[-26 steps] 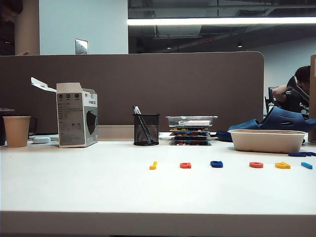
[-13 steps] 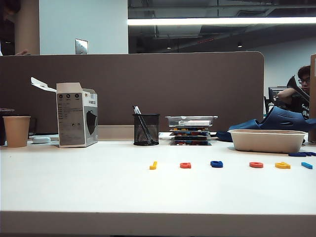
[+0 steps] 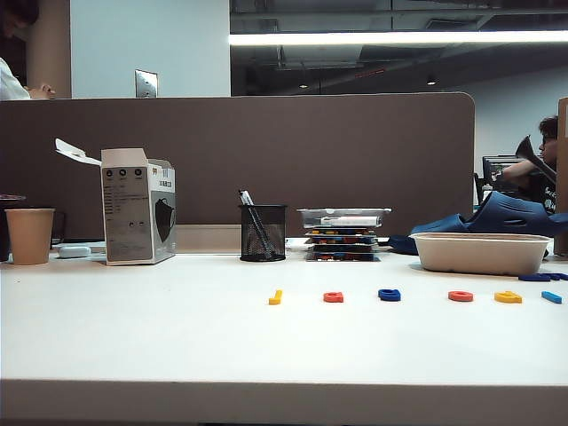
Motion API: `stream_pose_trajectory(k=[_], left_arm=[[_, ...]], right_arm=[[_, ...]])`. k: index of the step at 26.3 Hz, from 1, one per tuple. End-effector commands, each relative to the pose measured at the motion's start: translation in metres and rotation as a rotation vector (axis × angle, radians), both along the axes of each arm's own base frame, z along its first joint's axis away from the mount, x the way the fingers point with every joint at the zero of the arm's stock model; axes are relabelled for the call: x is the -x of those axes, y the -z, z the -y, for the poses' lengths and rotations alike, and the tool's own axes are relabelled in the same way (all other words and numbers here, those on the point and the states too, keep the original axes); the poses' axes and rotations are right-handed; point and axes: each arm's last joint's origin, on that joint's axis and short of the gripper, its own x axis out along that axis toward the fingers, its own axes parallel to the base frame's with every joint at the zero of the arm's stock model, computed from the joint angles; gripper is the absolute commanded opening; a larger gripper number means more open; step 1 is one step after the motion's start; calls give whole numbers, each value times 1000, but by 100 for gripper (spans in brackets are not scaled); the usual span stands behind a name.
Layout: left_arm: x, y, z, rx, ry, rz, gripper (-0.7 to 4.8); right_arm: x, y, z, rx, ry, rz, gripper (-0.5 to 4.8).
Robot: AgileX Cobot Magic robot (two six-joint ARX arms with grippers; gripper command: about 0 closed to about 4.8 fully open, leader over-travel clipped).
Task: Select the appropriate letters from the row of letter magnets placed on the table to arrange into the word "dog".
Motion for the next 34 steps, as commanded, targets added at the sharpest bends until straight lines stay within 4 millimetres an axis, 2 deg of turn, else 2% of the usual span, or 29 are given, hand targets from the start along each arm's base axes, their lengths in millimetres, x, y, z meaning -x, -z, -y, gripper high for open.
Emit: stream_pose_trajectory(k=[1, 8, 11, 12, 13, 14, 18, 24, 26, 29, 34], left_arm=[[24, -54, 3, 176, 74, 1, -6], [75, -135, 8, 153, 140, 2, -5], [89, -170, 10, 159, 161, -15, -5], [95, -194, 10, 177, 169, -35, -5], [97, -215, 11, 179, 192, -57, -5], [98, -228, 12, 180, 212, -70, -5], [91, -269, 13, 221, 297, -137, -5], [77, -307, 14, 268, 405, -186, -5], [67, -318, 16, 296, 453, -216, -4], [51, -322, 21, 295, 505, -274, -4], [26, -316, 37, 291, 582, -412, -4]], right_arm=[[1, -1, 0, 0, 3, 22, -8], [1, -1, 0, 0, 3, 22, -8], [1, -1, 0, 1, 4, 22, -8], [1, -1, 0, 0, 3, 22, -8], [1, -1, 0, 0, 3, 22, -8], [1, -1, 0, 0, 3, 22, -8], [1, -1, 0, 0, 3, 22, -8], [1, -1, 0, 0, 3, 22, -8], [1, -1, 0, 0, 4, 22, -8], [1, 0, 0, 0, 3, 21, -8], [1, 0, 0, 0, 4, 21, -8]])
